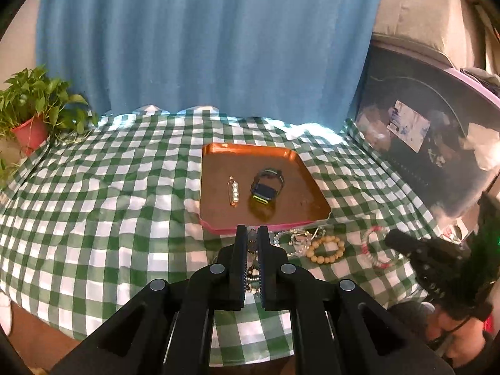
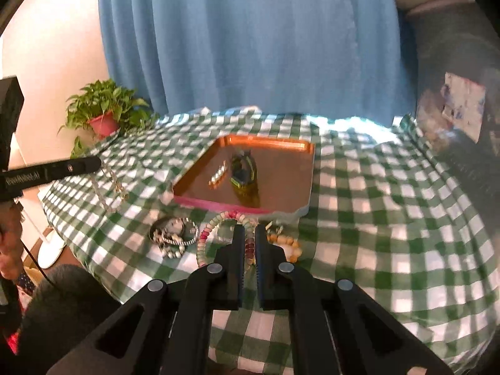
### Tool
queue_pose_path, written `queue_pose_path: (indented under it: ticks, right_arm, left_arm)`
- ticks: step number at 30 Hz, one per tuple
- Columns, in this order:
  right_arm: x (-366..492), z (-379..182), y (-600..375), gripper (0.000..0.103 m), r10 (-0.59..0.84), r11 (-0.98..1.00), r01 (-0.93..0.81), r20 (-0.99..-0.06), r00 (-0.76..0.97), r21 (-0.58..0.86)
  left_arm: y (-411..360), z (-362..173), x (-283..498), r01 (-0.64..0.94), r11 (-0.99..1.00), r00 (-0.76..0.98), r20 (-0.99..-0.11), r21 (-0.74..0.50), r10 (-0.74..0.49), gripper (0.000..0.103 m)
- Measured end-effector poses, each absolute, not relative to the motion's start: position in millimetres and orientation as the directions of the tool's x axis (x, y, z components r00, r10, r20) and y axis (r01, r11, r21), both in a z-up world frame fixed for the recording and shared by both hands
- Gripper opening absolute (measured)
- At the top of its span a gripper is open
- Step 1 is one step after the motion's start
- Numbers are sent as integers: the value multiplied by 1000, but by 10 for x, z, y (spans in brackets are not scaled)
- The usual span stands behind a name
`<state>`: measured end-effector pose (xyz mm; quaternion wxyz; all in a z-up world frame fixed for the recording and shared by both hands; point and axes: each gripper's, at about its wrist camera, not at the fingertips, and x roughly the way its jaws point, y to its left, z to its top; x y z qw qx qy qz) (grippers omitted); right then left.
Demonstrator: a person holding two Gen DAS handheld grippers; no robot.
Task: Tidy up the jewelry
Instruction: 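Carry the bangles and pink-white bracelet over the orange tray with both grippers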
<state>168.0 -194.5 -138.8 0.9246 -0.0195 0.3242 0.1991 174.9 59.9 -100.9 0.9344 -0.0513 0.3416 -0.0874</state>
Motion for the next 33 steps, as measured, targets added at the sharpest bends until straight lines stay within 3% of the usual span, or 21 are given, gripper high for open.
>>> queue_pose_path:
  ticks: [16, 24, 33]
  right_arm:
    - [2110, -649, -1874, 6, 360, 920, -387, -526, 771, 62]
    - [2623, -777, -1826, 6, 350, 924, -379, -538, 767, 60]
    - [3171, -1306, -1724, 6, 331, 926, -373, -611, 719, 62]
  left_arm:
    - [533, -609, 2174, 181, 975, 814, -536, -132, -224, 6]
    - [476, -791, 2714, 212, 964, 793, -548, -162, -267, 6]
    - [445, -1315, 3258, 211, 960, 753, -595, -186, -281, 6]
